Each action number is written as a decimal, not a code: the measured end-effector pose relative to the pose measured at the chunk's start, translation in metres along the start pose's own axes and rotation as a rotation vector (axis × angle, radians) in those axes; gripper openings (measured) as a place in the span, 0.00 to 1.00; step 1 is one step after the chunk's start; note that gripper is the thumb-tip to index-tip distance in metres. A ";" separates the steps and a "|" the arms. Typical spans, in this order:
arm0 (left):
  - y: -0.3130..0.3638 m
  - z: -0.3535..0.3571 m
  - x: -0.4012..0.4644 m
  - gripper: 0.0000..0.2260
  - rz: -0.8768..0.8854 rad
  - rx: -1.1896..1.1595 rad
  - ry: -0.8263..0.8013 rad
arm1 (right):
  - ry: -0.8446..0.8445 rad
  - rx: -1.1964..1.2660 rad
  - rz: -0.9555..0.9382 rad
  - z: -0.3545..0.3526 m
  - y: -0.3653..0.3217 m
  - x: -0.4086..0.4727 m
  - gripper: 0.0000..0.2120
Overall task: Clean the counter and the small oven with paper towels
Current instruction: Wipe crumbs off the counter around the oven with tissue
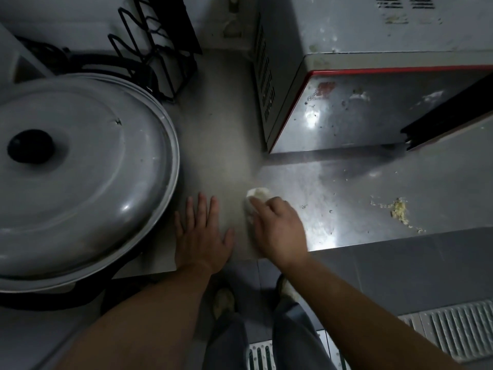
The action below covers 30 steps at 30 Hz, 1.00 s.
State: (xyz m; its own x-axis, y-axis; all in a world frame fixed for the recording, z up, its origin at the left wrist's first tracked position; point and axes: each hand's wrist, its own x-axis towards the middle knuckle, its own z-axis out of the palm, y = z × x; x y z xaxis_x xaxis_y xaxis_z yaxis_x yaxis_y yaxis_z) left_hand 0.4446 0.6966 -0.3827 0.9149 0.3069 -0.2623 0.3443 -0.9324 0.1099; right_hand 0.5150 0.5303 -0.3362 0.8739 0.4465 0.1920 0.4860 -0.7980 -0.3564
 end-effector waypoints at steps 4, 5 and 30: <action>0.000 0.002 0.001 0.37 0.003 -0.006 0.013 | -0.132 -0.061 0.005 0.025 0.000 -0.015 0.19; 0.000 0.002 0.001 0.37 0.005 -0.008 0.018 | -0.147 -0.079 0.023 0.026 0.008 -0.020 0.19; 0.003 -0.001 0.003 0.37 0.056 0.107 0.017 | -0.133 -0.170 0.166 -0.004 0.075 -0.004 0.22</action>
State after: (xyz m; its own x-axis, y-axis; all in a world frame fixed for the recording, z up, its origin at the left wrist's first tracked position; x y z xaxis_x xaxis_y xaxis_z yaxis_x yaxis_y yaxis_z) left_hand 0.4485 0.6948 -0.3820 0.9358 0.2565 -0.2418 0.2693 -0.9628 0.0207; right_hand 0.5483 0.4666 -0.3598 0.9387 0.3443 0.0184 0.3402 -0.9161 -0.2122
